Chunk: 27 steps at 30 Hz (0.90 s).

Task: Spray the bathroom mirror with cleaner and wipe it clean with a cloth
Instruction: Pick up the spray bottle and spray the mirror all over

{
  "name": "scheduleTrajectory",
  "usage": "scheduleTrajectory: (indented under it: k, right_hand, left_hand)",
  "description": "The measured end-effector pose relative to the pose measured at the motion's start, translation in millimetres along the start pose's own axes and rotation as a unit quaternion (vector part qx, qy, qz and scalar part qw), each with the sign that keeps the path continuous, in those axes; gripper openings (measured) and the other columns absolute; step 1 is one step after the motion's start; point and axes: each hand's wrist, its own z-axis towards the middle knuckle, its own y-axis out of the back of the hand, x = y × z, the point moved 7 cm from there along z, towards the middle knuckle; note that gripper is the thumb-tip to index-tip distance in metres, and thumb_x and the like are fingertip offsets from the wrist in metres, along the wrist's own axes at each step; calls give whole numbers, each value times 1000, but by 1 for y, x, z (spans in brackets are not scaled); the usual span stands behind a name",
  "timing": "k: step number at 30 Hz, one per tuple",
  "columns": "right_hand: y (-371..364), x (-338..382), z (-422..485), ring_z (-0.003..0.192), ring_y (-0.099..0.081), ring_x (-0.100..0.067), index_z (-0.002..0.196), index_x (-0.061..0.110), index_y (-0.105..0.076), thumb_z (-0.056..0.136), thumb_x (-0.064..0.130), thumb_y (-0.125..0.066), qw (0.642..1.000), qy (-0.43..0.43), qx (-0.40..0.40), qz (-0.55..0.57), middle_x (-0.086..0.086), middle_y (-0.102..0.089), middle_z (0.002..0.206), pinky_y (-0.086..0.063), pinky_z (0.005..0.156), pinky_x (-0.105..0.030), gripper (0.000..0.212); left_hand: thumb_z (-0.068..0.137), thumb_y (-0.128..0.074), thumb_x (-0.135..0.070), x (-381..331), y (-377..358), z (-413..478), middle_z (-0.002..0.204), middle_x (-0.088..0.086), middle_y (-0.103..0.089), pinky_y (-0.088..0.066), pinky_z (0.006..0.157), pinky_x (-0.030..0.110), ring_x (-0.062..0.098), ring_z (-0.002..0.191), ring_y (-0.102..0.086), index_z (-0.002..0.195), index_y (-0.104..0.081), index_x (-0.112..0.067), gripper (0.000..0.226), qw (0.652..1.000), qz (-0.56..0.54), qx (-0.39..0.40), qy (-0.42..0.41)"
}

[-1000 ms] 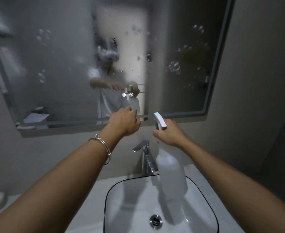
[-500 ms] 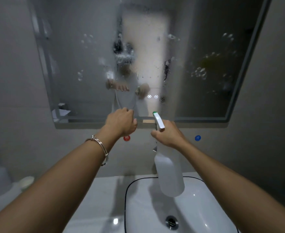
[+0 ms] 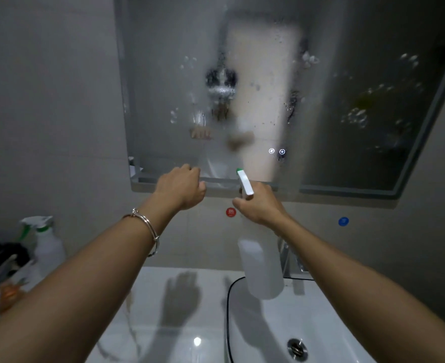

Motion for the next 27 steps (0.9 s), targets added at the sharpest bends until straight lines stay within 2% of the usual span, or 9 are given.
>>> scheduleTrajectory:
  k: [6,10,13,16,19,21,24,27]
  right_hand:
    - [-19,34,-6,60,-54,-25,62,9,-49,71,24,-60,999,28,42,8,-4,-56,58,-44,54,-32,20]
    - [-36,57,-15,64,-57,-27,71,9,-54,70,25,-59,998,41,40,-2,-6,-61,65,-46,55,-32,17]
    - [-44,70,-19,65,-54,-30,63,12,-47,72,25,-57,999,46,27,-6,-3,-55,62,-41,54,-30,18]
    - [-51,75,-21,67,-57,-31,63,13,-46,70,26,-57,998,46,33,7,-5,-57,66,-47,58,-33,18]
    - [-56,78,-22,67,-59,-30,72,11,-54,66,30,-57,997,44,55,32,-8,-61,71,-51,61,-37,21]
    - [-61,83,-24,63,-56,-28,73,9,-53,68,29,-59,995,54,74,40,-9,-60,71,-49,57,-36,21]
    - [-67,92,-30,59,-50,-25,63,14,-45,68,29,-58,992,73,94,46,-6,-55,65,-43,52,-33,20]
    - [-71,100,-37,57,-47,-25,61,14,-42,70,27,-58,993,75,89,38,-3,-52,62,-37,49,-28,23]
  left_hand:
    - [95,-36,-36,29,6,-10,131,13,-49,-42,88,42,30,114,-50,133,-44,-11,46,1000,5,-16,24]
    - [95,-36,-36,49,3,-21,134,13,-47,-42,87,42,31,117,-49,134,-43,-12,46,999,12,-13,37]
    - [95,-36,-35,64,-1,-30,134,13,-47,-42,88,42,32,118,-48,133,-44,-11,46,999,21,-6,49]
    - [95,-35,-36,77,-2,-34,135,13,-46,-42,88,43,32,117,-49,133,-44,-10,47,998,28,-1,58]
    - [95,-35,-36,89,-2,-35,136,13,-46,-42,90,44,32,118,-48,134,-43,-10,48,997,32,3,65]
    - [94,-36,-36,92,-2,-34,136,13,-46,-42,91,44,33,119,-47,134,-43,-9,48,997,35,1,66]
    - [94,-36,-35,93,-4,-35,134,14,-47,-42,90,43,33,119,-48,133,-44,-9,47,997,43,6,69]
    - [93,-37,-36,98,-8,-36,132,13,-48,-42,89,42,33,117,-49,131,-45,-10,46,996,54,9,69]
